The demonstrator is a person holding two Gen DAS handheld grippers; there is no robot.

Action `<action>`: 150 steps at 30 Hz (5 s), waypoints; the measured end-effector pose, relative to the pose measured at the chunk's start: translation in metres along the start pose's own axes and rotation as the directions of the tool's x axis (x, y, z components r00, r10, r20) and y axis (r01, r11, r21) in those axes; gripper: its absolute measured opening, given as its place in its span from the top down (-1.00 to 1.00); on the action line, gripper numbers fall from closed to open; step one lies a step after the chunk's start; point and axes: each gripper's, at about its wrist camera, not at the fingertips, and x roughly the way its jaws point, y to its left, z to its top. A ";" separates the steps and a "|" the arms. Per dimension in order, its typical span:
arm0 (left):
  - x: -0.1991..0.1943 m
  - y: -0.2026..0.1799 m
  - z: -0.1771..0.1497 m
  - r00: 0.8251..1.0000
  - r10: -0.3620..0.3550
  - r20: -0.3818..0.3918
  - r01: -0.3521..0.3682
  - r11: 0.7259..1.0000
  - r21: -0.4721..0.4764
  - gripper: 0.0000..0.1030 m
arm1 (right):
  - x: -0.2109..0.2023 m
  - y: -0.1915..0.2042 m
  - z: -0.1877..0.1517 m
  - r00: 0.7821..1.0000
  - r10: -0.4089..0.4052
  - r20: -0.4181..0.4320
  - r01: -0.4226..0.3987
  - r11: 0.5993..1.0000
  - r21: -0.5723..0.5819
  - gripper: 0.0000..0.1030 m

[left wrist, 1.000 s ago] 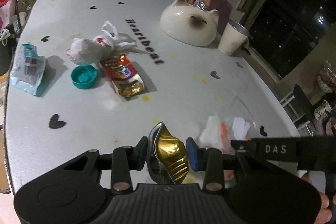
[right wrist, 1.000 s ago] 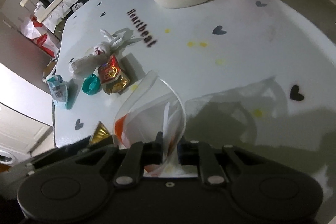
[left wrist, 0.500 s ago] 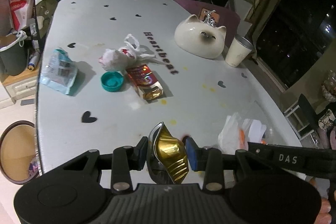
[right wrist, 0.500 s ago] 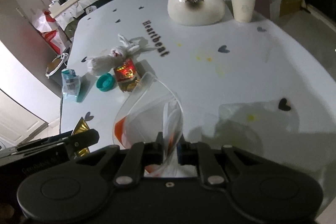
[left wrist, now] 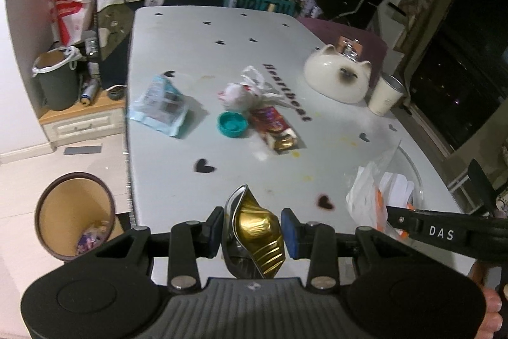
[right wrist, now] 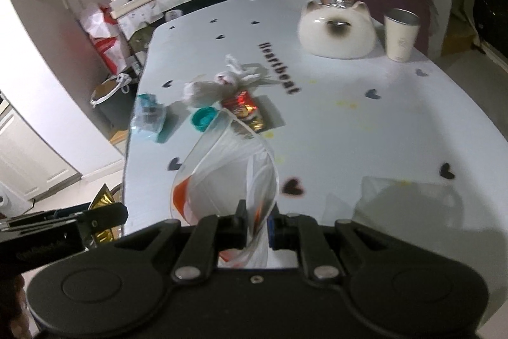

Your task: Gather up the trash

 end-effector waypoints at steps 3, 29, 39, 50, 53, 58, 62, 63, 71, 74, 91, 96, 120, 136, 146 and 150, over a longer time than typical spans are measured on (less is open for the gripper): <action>-0.009 0.016 0.000 1.000 0.012 0.010 -0.012 1.000 -0.009 0.24 | 0.002 0.020 -0.002 1.000 0.006 -0.003 -0.006 1.000 -0.028 0.77; -0.008 0.265 0.050 0.995 0.086 -0.053 -0.090 0.992 -0.088 0.24 | 0.104 0.240 0.016 0.997 0.025 -0.073 -0.033 0.994 -0.105 0.76; 0.026 0.371 0.069 0.983 0.133 -0.127 -0.154 0.974 -0.168 0.26 | 0.176 0.308 0.027 0.985 0.062 -0.163 -0.080 0.991 -0.111 0.76; 0.127 0.427 0.053 0.952 0.031 -0.306 -0.107 0.966 -0.235 0.26 | 0.282 0.347 0.027 0.946 0.056 -0.319 -0.092 0.991 -0.096 0.76; 0.156 0.436 0.038 0.932 0.013 -0.362 -0.107 0.965 -0.241 0.26 | 0.312 0.347 0.019 0.927 0.076 -0.367 -0.101 0.994 -0.050 0.76; 0.191 0.449 0.016 0.900 0.020 -0.435 -0.140 0.959 -0.247 0.26 | 0.360 0.341 -0.002 0.891 0.081 -0.447 -0.072 0.997 0.038 0.76; 0.202 0.467 0.007 0.888 0.039 -0.458 -0.174 0.951 -0.257 0.26 | 0.394 0.339 -0.024 0.864 0.090 -0.496 -0.030 0.991 0.127 0.76; 0.205 0.470 0.007 0.888 0.041 -0.458 -0.178 0.949 -0.260 0.26 | 0.402 0.338 -0.030 0.856 0.095 -0.508 -0.016 0.987 0.157 0.76; 0.221 0.487 0.009 0.905 0.050 -0.422 -0.173 0.950 -0.258 0.26 | 0.442 0.328 -0.075 0.817 0.138 -0.560 0.109 0.916 0.385 0.61; 0.232 0.489 0.012 0.903 0.052 -0.426 -0.169 0.955 -0.243 0.26 | 0.440 0.331 -0.081 0.813 0.106 -0.573 0.122 0.931 0.345 0.39; 0.275 0.476 0.036 0.905 0.077 -0.420 -0.148 0.979 -0.139 0.18 | 0.414 0.324 -0.073 0.832 0.043 -0.554 0.067 0.982 0.178 0.36; 0.269 0.474 0.019 0.878 0.063 -0.475 -0.152 0.977 -0.152 -0.31 | 0.409 0.323 -0.065 0.836 0.031 -0.548 0.069 0.984 0.162 0.33; 0.188 0.487 -0.010 0.869 0.110 -0.483 -0.242 0.945 -0.221 -0.83 | 0.364 0.344 -0.041 0.873 -0.025 -0.487 -0.008 0.998 -0.065 -0.17; 0.102 0.468 -0.002 0.906 0.179 -0.384 -0.273 0.940 -0.205 -1.00 | 0.296 0.347 -0.019 0.926 -0.049 -0.375 -0.023 0.982 -0.186 -0.81; 0.053 0.453 -0.006 0.921 0.216 -0.324 -0.290 0.936 -0.199 -1.00 | 0.252 0.350 -0.024 0.950 -0.076 -0.303 -0.002 0.969 -0.249 -1.00; 0.037 0.446 -0.011 0.927 0.220 -0.305 -0.288 0.936 -0.201 -1.00 | 0.233 0.348 -0.025 0.961 -0.058 -0.271 -0.010 0.970 -0.245 -1.00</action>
